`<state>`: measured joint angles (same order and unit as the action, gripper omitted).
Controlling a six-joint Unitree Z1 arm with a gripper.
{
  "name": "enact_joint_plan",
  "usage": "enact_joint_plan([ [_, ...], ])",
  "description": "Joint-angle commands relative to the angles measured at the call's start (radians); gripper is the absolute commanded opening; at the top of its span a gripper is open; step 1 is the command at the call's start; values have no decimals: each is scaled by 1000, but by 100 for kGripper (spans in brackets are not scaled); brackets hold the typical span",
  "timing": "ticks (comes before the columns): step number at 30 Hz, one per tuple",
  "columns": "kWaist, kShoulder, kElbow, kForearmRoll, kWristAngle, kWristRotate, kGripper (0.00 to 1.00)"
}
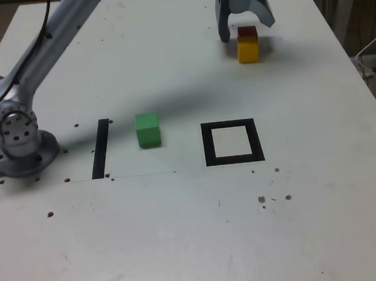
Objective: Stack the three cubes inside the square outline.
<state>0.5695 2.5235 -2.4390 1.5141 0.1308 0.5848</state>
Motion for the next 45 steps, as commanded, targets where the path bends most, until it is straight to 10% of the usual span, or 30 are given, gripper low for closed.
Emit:
enact_joint_plan([
  [1, -2, 9, 2, -8, -2, -2, 89],
  [45, 0, 12, 47, -63, -9, -17, 60],
])
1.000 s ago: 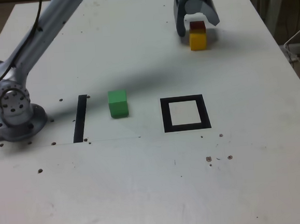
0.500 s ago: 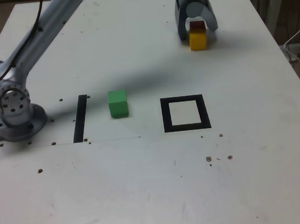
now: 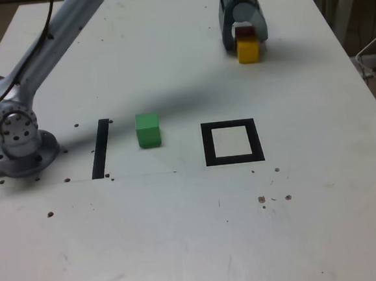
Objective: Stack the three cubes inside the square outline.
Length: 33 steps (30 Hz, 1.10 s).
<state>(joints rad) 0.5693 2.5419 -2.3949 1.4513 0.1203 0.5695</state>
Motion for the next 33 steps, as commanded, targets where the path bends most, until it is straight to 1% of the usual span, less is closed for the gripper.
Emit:
enact_joint_plan([
  [1, 0, -7, 4, 0, 2, -2, 59],
  [8, 0, -14, 8, -1, 4, -1, 53],
  [13, 0, -20, 8, -7, 8, 0, 43],
  [15, 0, -22, 7, -10, 9, -1, 41],
  [21, 2, -25, 7, -18, 7, -1, 39],
  [27, 2, -29, 7, -18, 2, 0, 38],
  [33, 1, -65, 6, -9, 0, 3, 38],
])
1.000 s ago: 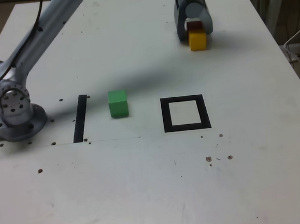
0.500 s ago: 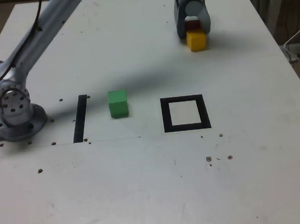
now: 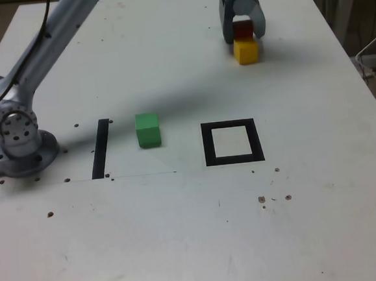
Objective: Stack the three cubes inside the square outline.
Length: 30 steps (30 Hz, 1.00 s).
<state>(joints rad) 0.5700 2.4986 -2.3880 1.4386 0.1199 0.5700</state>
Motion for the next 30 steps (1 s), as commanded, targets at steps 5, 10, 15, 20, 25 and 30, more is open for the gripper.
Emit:
enact_joint_plan([
  [5, -7, -73, 4, 16, 17, 11, 38],
  [10, -20, -139, 35, 36, 33, 13, 38],
  [15, -55, -235, 145, 40, 42, -8, 38],
  [20, -112, -347, 306, 29, 59, -59, 38],
  [25, -172, -459, 464, -2, 49, -110, 38],
  [30, -241, -570, 616, -44, 51, -178, 38],
])
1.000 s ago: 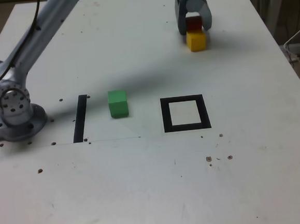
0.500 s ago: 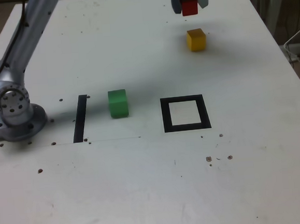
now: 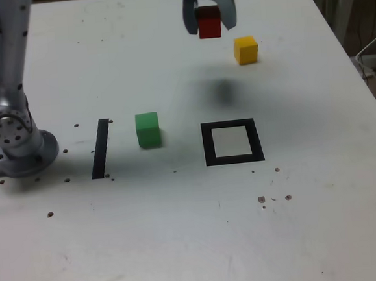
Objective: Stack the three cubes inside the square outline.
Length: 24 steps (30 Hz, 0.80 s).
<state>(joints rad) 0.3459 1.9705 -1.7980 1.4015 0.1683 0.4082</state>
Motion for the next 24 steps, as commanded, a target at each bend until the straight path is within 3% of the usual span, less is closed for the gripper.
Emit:
enact_joint_plan([
  [1, -33, -60, 53, -12, 4, -33, 38],
  [7, -153, -133, 218, -69, 0, -165, 38],
  [14, -256, -151, 379, -146, -12, -283, 38],
  [24, -327, -131, 405, -187, -59, -338, 38],
])
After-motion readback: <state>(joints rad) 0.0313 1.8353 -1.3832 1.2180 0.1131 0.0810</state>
